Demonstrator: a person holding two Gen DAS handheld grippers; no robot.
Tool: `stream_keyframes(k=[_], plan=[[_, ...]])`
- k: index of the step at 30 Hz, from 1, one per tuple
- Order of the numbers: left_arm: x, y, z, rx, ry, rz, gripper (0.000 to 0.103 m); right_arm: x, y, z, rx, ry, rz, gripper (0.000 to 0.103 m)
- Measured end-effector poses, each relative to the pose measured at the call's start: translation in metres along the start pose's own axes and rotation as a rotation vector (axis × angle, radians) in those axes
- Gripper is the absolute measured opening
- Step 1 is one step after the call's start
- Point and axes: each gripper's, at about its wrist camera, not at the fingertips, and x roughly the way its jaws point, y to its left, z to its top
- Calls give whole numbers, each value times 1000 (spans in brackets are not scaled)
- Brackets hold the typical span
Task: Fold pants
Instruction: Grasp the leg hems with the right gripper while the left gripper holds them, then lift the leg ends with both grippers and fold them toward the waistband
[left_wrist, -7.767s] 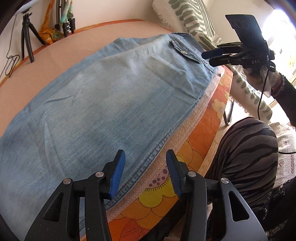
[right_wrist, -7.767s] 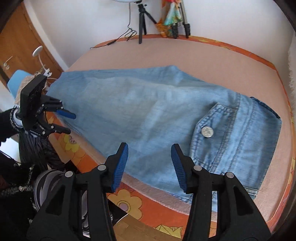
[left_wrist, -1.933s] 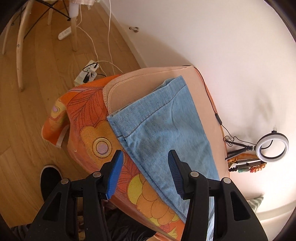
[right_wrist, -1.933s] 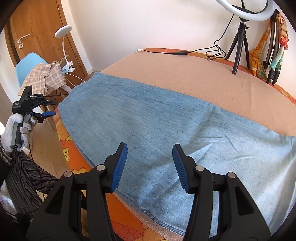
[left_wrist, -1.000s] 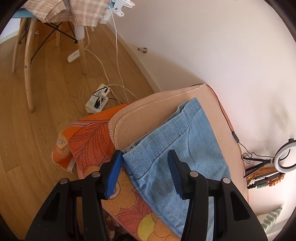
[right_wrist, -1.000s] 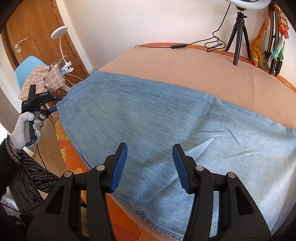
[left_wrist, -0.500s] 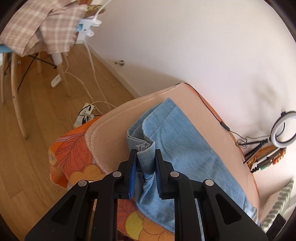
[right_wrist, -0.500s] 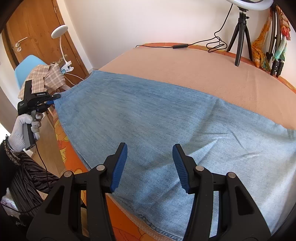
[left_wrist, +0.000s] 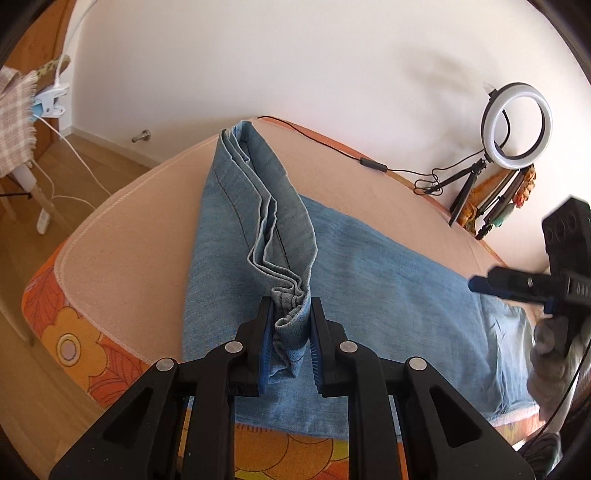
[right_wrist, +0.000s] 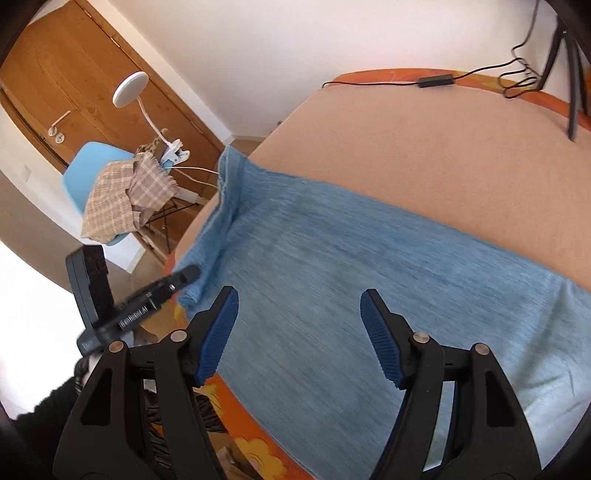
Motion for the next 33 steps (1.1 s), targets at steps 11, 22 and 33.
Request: stream_keyframes(k=[11,22,33], plan=[[-1,-26,-11,132,8,-10,16,148,75,121,-37,181,81,72],[-8,-37,-21,258,-68,140,41,195,55,131,10,224,9,31],[1,-38,-23,249,-25,7,12,185,37,147,90,193,94,59]])
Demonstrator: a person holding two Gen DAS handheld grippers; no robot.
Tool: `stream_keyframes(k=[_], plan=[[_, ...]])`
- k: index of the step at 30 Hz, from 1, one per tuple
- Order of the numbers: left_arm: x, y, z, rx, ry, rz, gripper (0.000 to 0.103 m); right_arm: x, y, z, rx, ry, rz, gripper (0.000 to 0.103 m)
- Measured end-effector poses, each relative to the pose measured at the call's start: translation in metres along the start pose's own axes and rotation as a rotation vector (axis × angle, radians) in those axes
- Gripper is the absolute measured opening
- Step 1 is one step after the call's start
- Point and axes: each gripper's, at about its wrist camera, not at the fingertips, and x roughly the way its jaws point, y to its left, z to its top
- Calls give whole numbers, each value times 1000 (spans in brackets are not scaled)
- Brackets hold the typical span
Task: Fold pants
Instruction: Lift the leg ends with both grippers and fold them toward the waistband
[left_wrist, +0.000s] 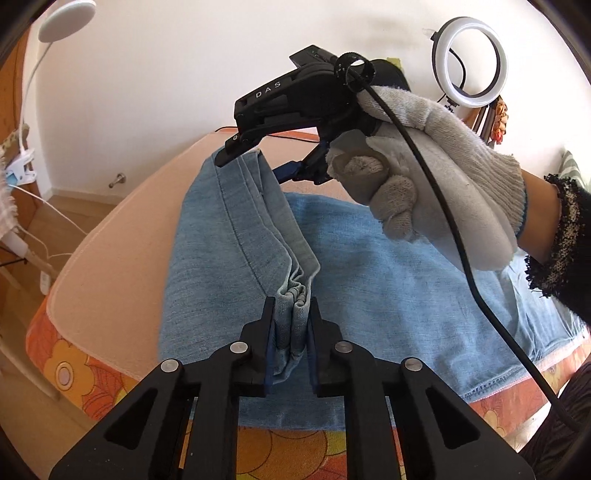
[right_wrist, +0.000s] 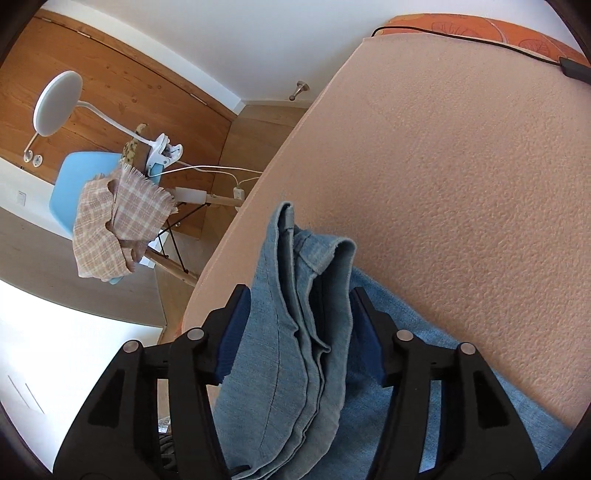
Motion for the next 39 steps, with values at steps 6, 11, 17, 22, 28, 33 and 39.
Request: stream_keyframes(k=[6,11,17,22,28,33,39], plan=[[-14,-11,0,8,-29,-72,12,4,-3,8,28,41,-48,59],[-21,-16,3,37,-42,-75,12,-3,-4,5,-1,39,-116,19],[-27,-15,5,-17,-46,-159,12,-37,-6,-2,-4,-35,-95,11],[-33,-39,9,-21,-44,-258,12,-81,-4,-14,-27,-103,-138,11],[-31,-95,11,91,-13,-317,12,-140,-21,-40,-23,-163,-211,10],[-26,-132,4,161,22,-360,12,-178,-51,-71,20,-199,-260,10],[-21,-161,-10,201,82,-398,12,-198,-87,-101,67,-200,-321,10]])
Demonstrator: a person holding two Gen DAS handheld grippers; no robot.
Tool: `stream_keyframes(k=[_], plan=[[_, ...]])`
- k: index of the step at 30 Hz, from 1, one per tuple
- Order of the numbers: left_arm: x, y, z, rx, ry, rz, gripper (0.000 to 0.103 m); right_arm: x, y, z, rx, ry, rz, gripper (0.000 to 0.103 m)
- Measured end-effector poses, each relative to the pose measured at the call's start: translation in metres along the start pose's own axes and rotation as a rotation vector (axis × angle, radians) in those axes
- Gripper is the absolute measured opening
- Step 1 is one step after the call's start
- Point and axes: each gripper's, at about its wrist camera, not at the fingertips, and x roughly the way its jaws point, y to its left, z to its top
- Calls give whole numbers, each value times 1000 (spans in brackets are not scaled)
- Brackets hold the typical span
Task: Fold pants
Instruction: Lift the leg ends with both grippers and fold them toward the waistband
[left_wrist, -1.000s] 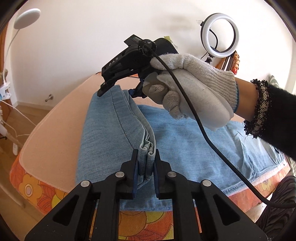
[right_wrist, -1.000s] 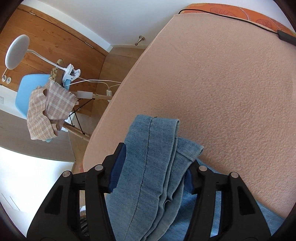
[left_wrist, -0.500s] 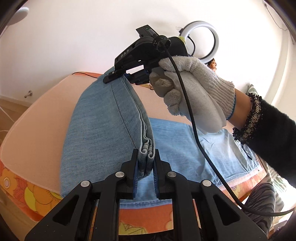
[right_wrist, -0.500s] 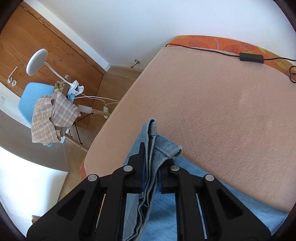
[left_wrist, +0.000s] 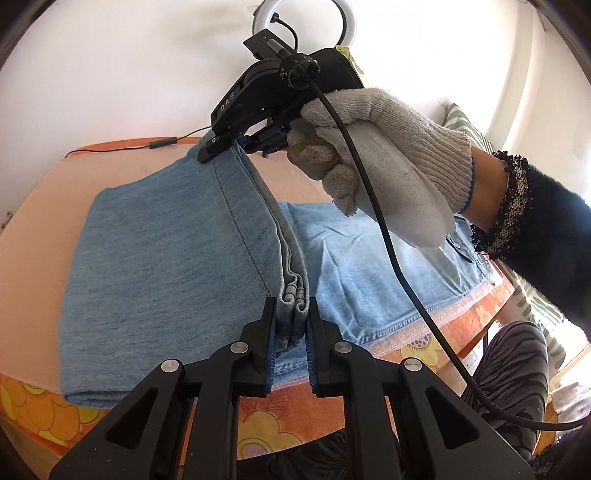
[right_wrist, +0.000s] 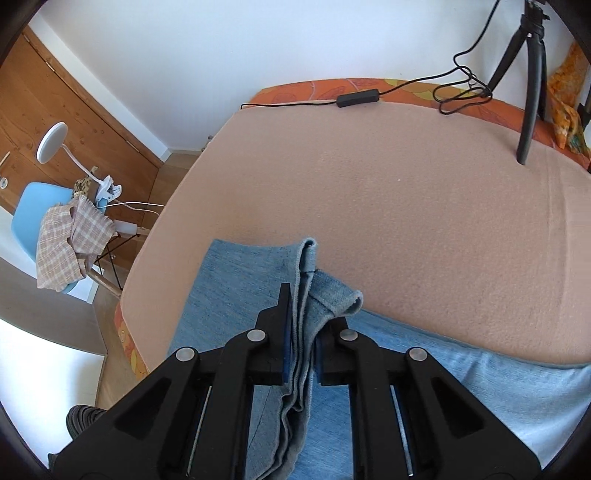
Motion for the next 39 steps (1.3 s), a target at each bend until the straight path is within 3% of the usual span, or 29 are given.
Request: stream_keyframes(k=[15,39], plan=[[33,-71,21,46,8,-166,12,-77,-75,-26,63,-67,-61,9],[92,-204,39,202,88,-432,12,-207,-196,-84,133,-138,-242,9]])
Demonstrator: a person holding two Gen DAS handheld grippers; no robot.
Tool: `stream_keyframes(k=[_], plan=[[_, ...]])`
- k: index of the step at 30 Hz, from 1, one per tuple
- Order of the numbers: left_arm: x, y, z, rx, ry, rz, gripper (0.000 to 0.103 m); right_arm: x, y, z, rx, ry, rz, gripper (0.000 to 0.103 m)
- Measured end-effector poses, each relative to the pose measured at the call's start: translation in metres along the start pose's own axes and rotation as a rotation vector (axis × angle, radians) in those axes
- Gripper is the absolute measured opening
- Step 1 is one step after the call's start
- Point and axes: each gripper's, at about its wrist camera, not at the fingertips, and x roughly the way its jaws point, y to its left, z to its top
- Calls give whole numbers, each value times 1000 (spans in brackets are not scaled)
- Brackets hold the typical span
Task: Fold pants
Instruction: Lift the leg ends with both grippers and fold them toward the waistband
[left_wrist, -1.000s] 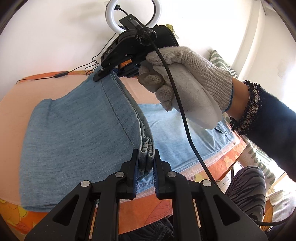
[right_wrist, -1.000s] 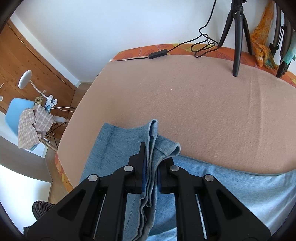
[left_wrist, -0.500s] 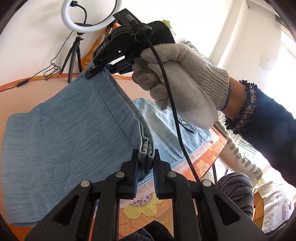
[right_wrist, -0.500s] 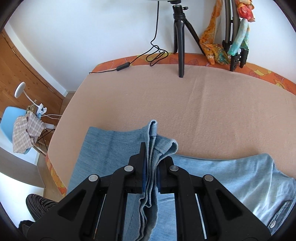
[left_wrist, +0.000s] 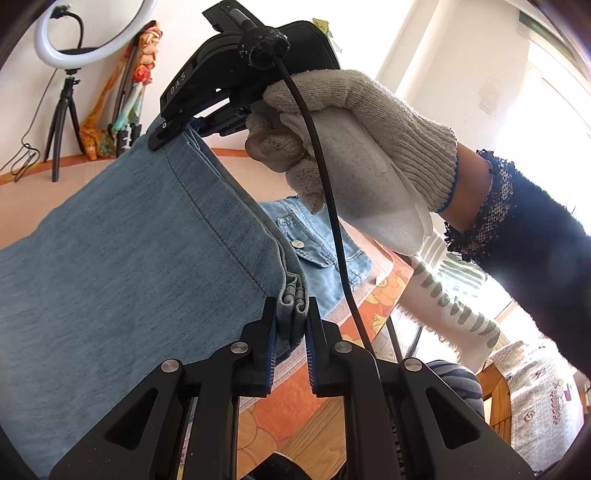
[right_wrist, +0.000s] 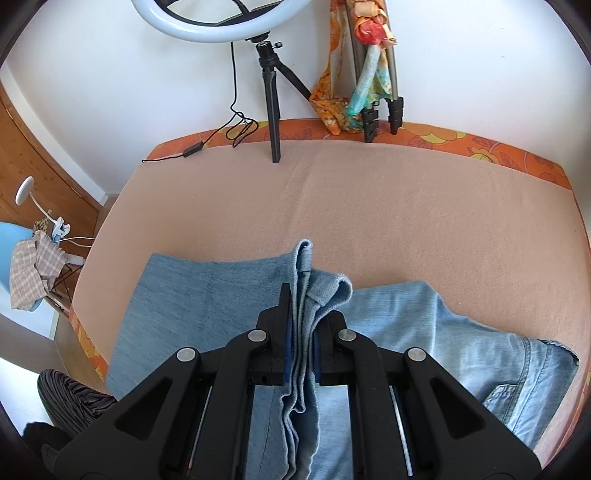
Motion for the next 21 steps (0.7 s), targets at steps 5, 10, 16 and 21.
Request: stream_keyframes(k=[5,10,16,21], plan=[[22,-20,11,45,18,-42,12,-18,-36,-7,38,-12,-35,9],[48,-34,21,69,36,-90,12,-33,-72,-13,73,-20,-69,9],[82,-53,29,85,70,-144,12,-44,-113,-22,102,-11,-124,9],[102,-67,37,91,77,-189,12,-54,-148,-30,138,-14,-152,8]])
